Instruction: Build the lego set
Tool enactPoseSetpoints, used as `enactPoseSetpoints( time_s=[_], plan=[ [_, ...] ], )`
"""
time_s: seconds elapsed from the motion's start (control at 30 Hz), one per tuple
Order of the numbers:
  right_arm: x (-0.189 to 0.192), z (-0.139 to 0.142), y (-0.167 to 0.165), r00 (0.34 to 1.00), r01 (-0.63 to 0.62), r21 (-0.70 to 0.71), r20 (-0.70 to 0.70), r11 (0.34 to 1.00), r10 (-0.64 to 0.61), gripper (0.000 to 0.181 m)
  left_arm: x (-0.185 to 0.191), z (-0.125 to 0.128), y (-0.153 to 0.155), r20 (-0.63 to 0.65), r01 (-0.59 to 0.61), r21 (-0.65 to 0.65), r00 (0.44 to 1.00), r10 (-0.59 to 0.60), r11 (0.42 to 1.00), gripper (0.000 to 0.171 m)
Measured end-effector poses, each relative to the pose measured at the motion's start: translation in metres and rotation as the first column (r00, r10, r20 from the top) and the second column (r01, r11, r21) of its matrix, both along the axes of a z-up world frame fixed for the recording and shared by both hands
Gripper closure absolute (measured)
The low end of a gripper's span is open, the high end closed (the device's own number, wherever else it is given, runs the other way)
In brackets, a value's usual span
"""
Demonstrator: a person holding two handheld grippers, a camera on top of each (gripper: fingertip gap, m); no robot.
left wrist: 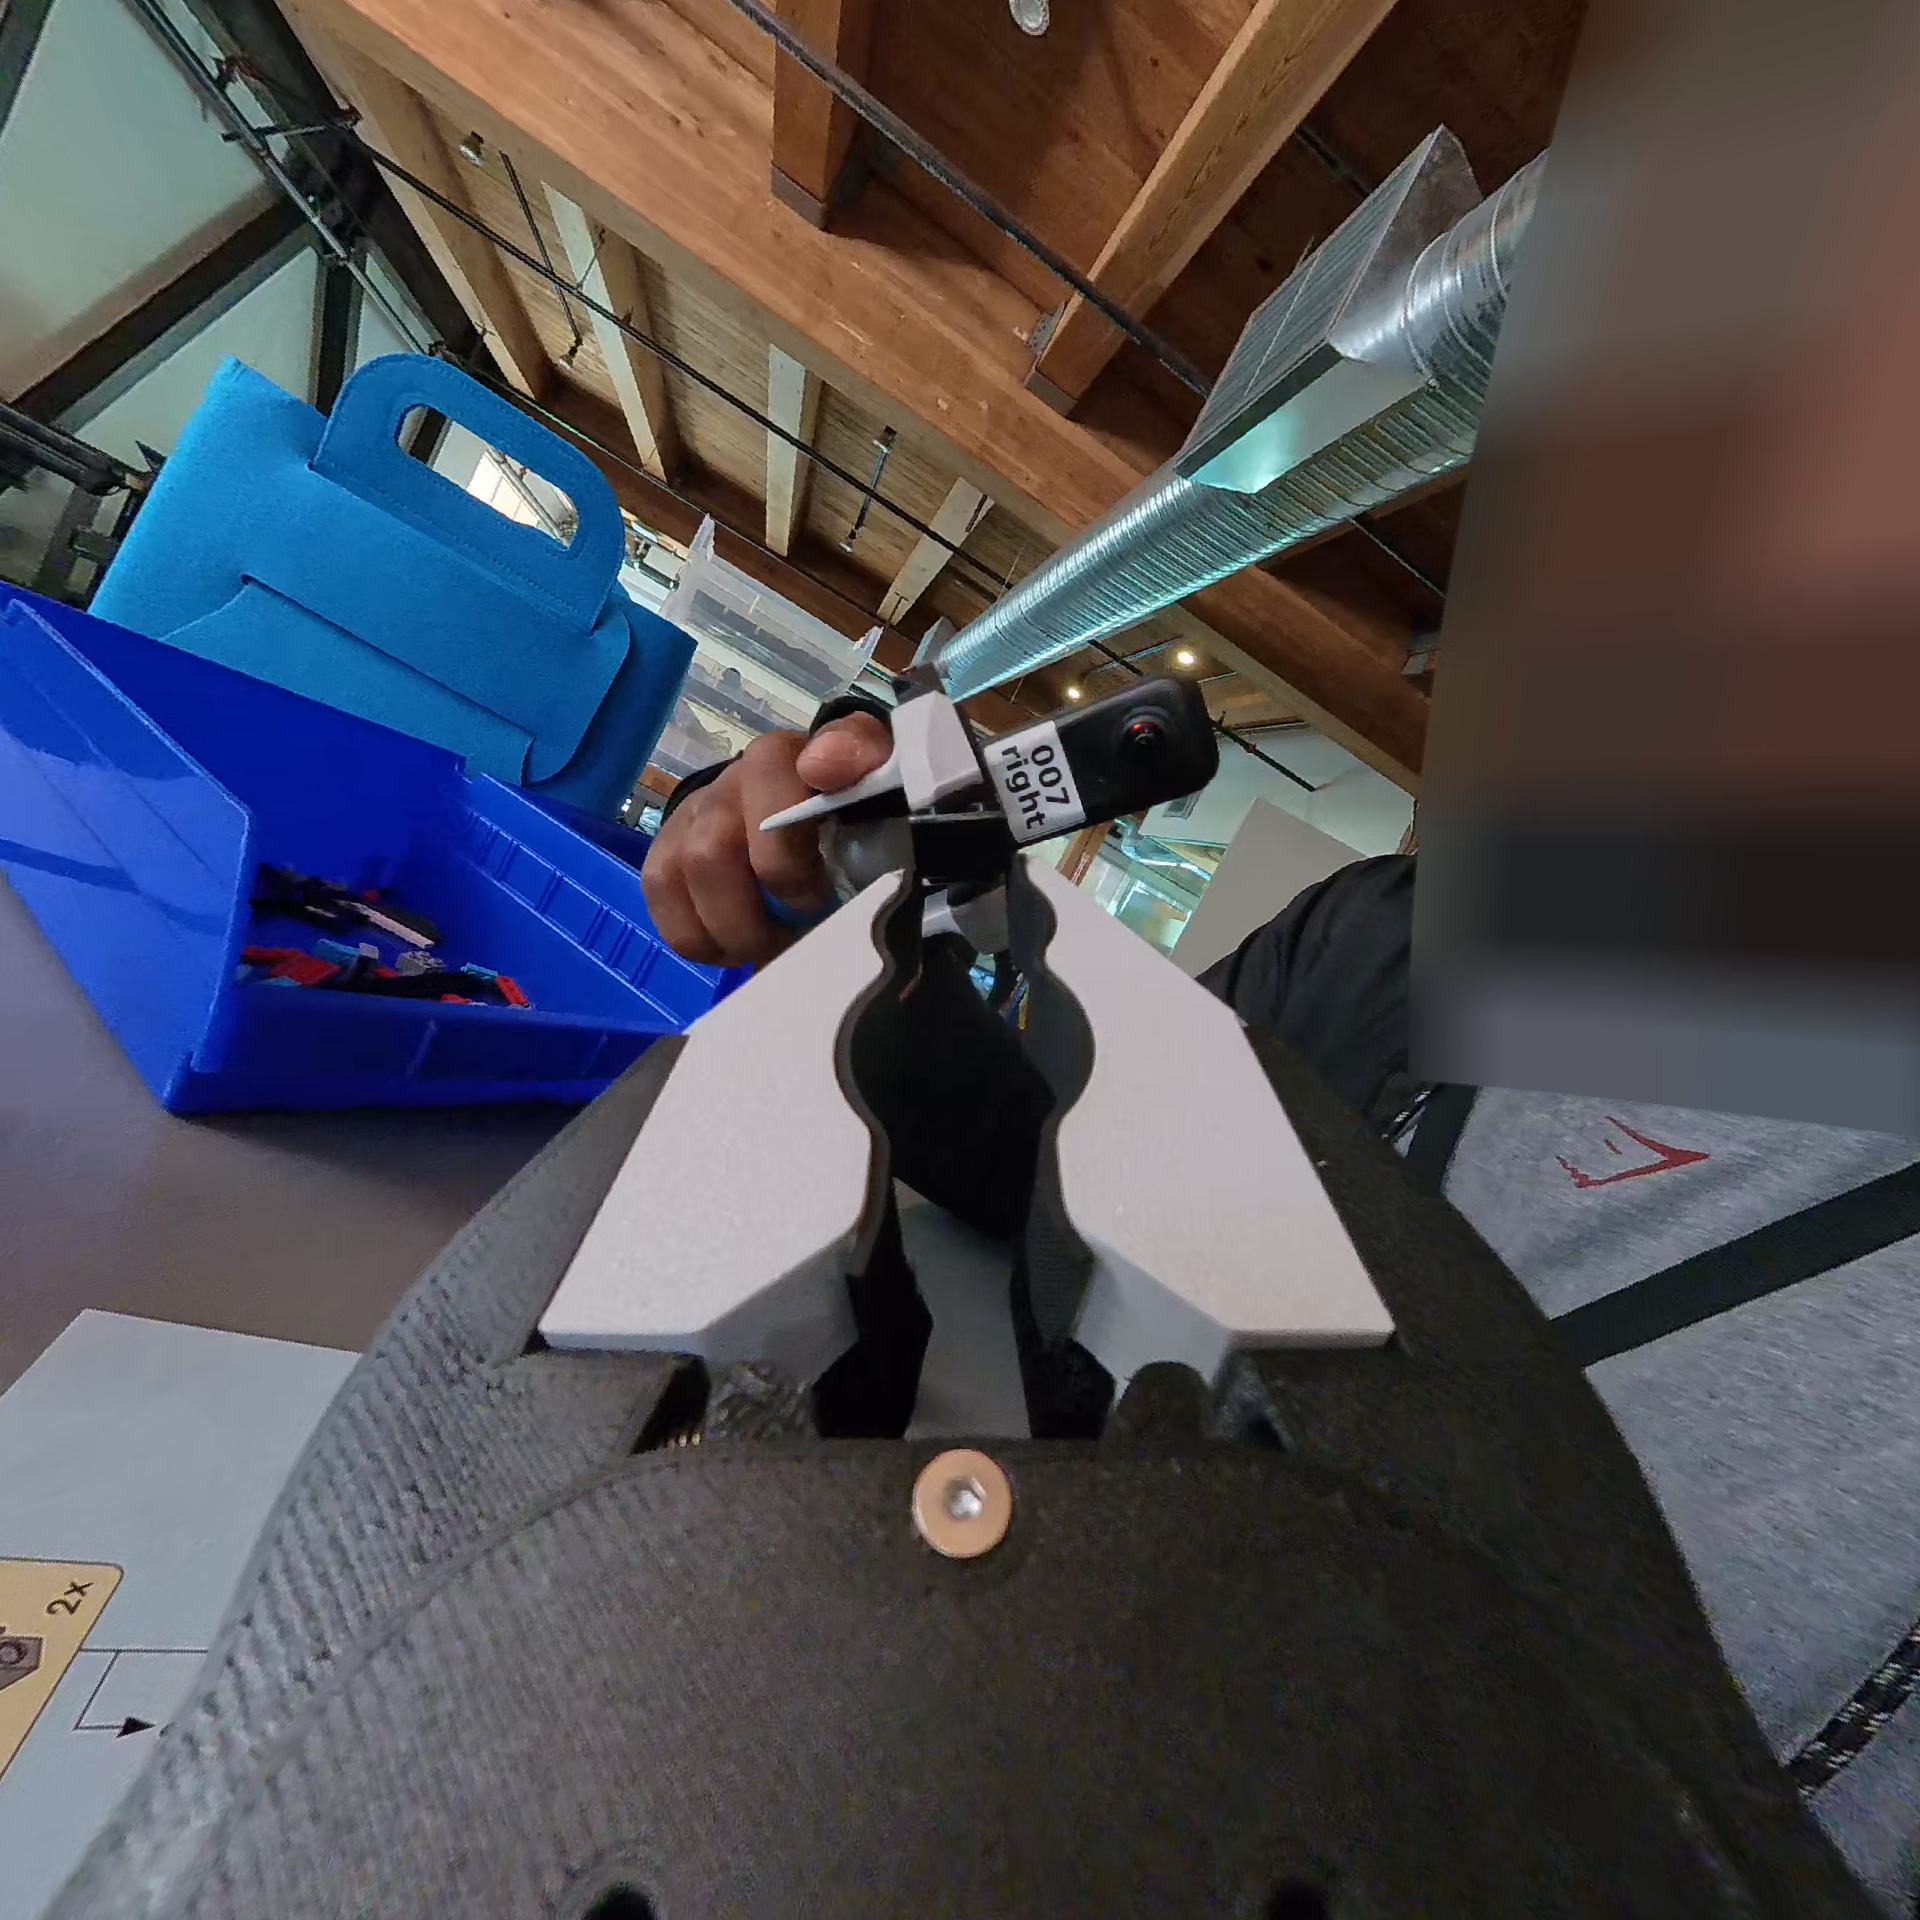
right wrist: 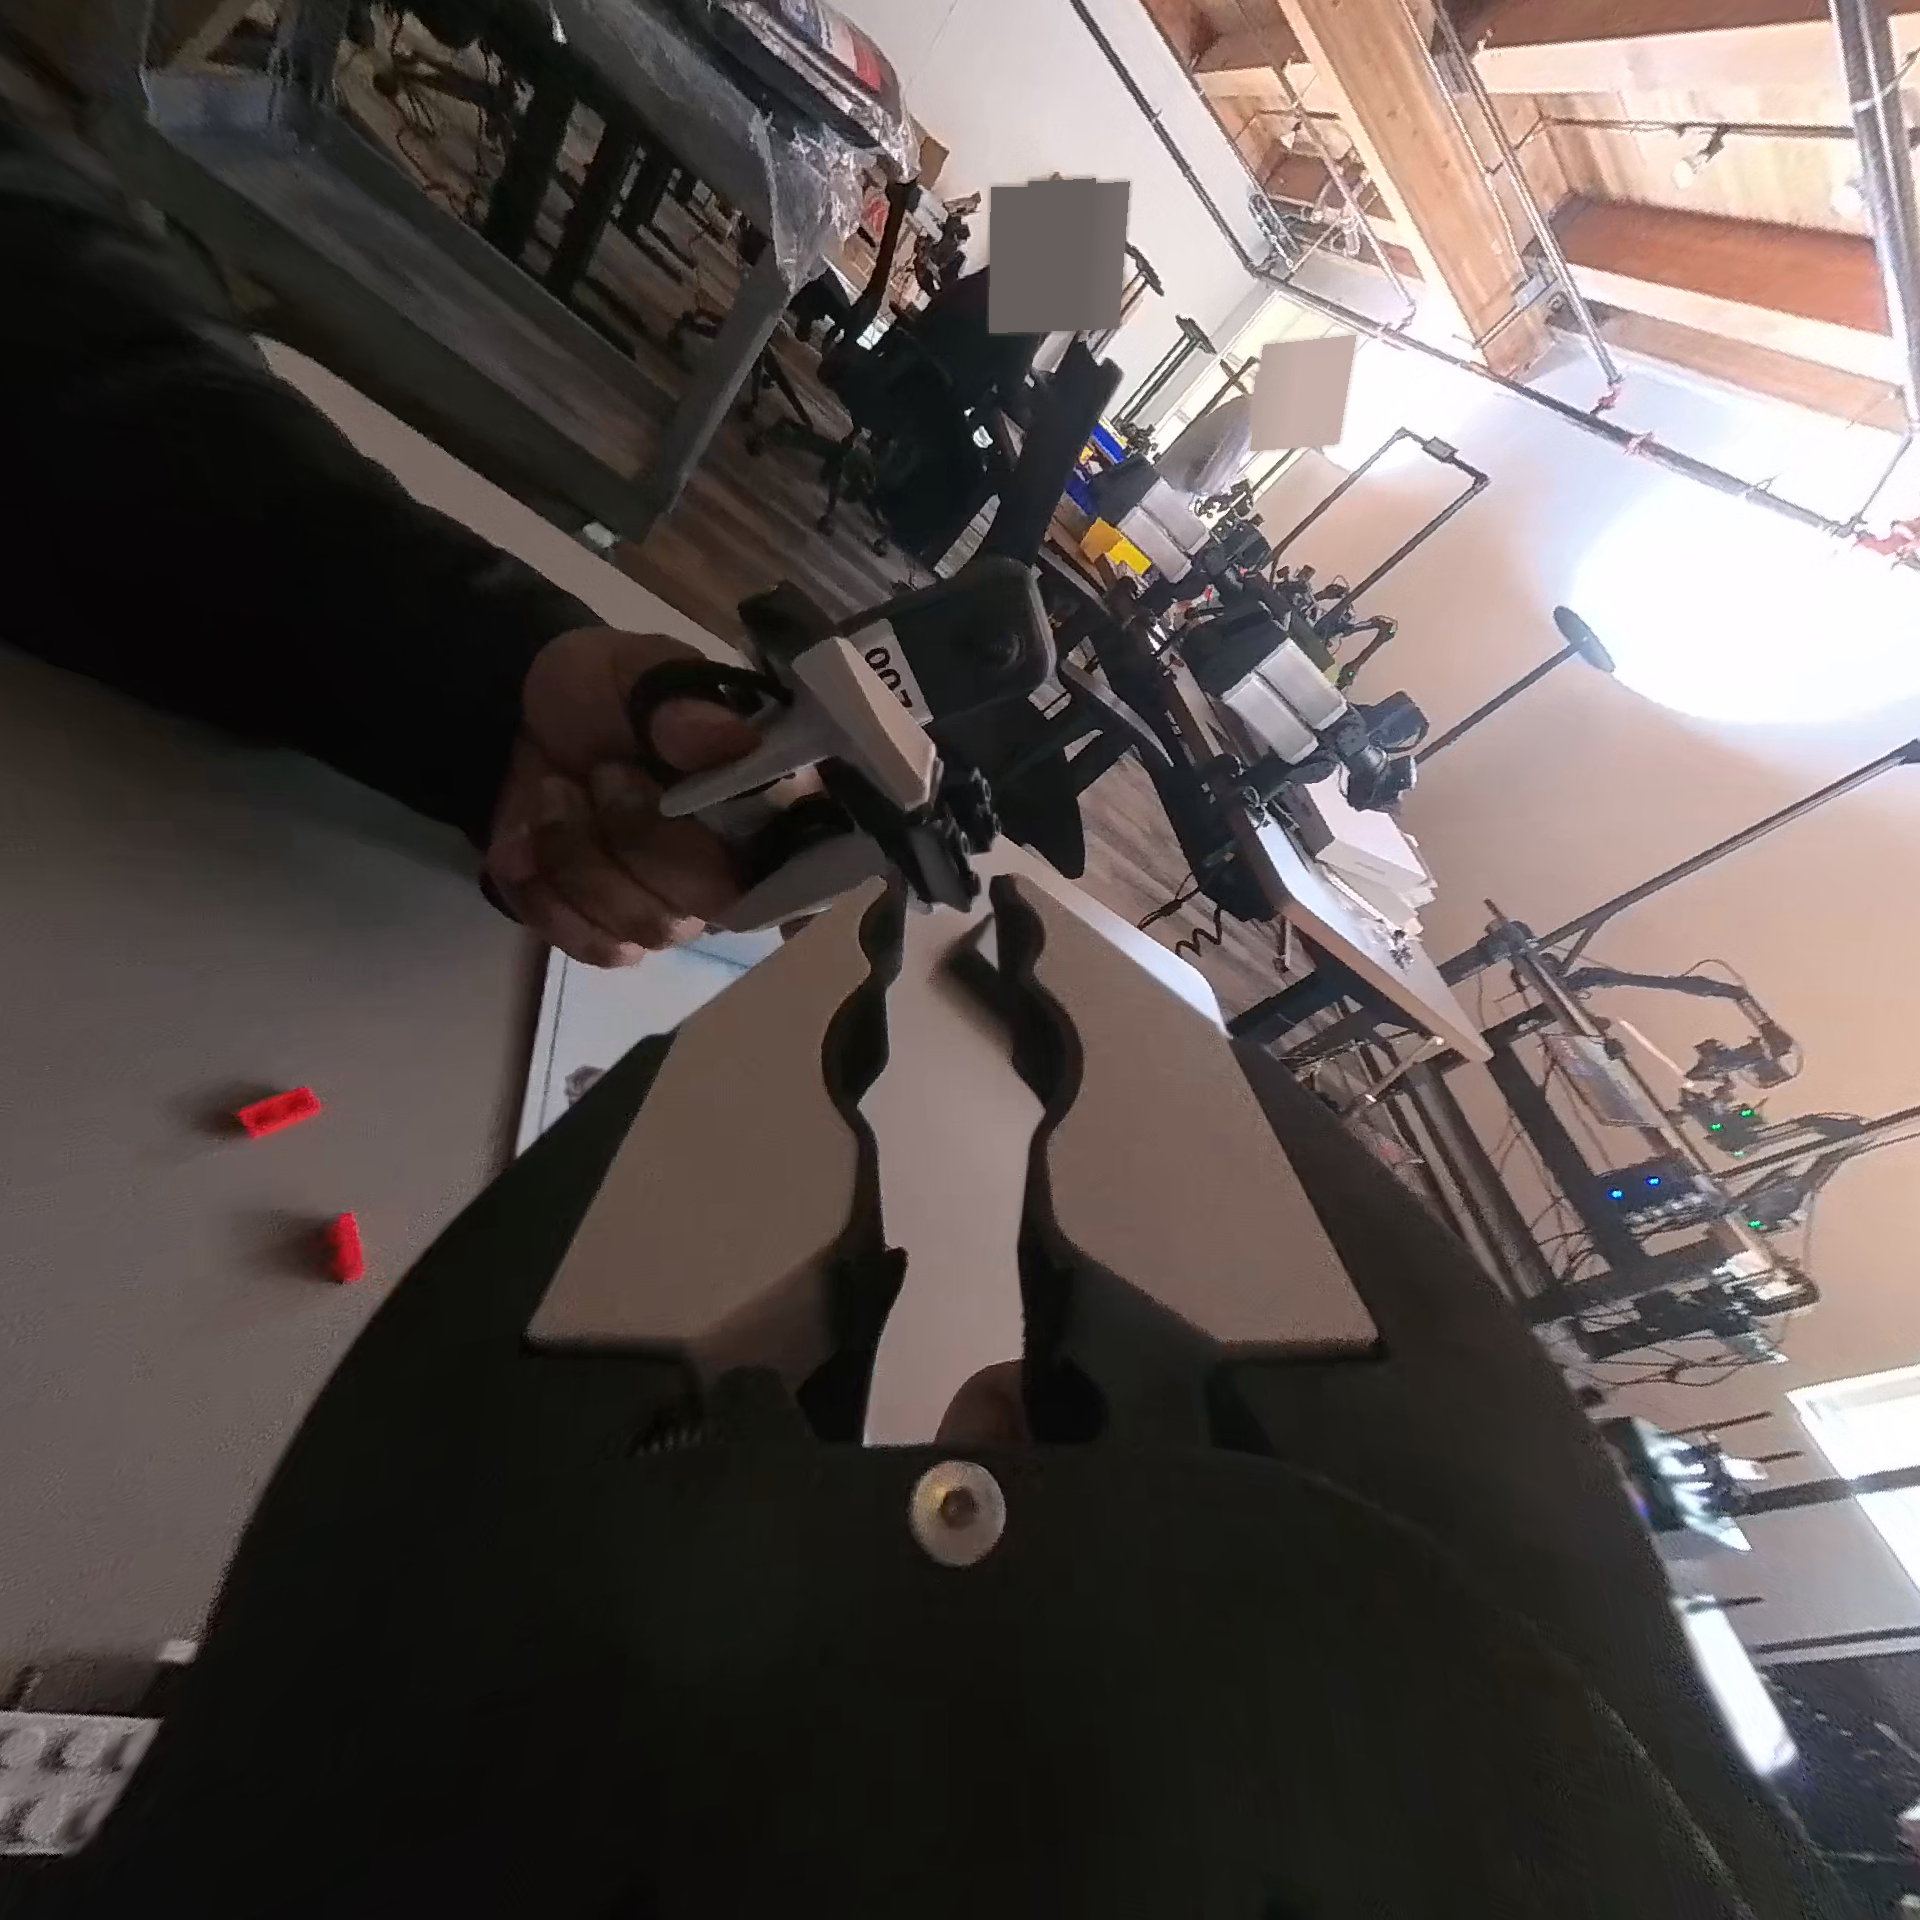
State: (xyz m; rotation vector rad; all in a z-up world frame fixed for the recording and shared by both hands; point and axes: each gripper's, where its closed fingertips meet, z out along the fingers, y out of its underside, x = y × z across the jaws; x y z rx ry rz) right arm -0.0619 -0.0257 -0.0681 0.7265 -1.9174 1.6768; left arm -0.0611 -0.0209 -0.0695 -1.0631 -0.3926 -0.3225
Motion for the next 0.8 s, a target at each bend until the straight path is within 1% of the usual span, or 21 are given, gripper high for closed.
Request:
enactPoseSetpoints(
  time_s=[0.1, 0.23, 0.4, 0.53, 0.8],
  plan=[
    [-0.001, -0.002, 0.0, 0.997, 0.015, 0.001, -0.08, 1.0, -0.015, 0.163, 0.001, -0.002, 0.003, -0.002, -0.005, -0.016, 1.0, 0.005, 1.0, 0.155],
    [-0.001, -0.004, -0.001, 0.989, 0.025, 0.007, -0.143, 1.0, -0.024, 0.165, 0.001, -0.005, 0.006, -0.004, -0.004, -0.044, 1.0, 0.004, 0.999, 0.155],
    [0.003, -0.008, 0.002, 0.98, 0.012, 0.042, -0.199, 0.999, -0.004, 0.17, 0.004, -0.007, 0.009, 0.022, 0.044, -0.045, 0.999, -0.043, 0.998, 0.155],
    [0.006, -0.013, 0.006, 0.976, -0.008, 0.092, -0.217, 0.996, 0.028, 0.173, 0.006, -0.009, 0.009, 0.037, 0.066, -0.058, 0.997, -0.064, 0.996, 0.154],
    [0.012, -0.019, 0.01, 0.967, -0.03, 0.157, -0.245, 0.987, 0.069, 0.173, 0.01, -0.011, 0.012, 0.069, 0.123, -0.053, 0.99, -0.12, 0.991, 0.153]
  ],
)
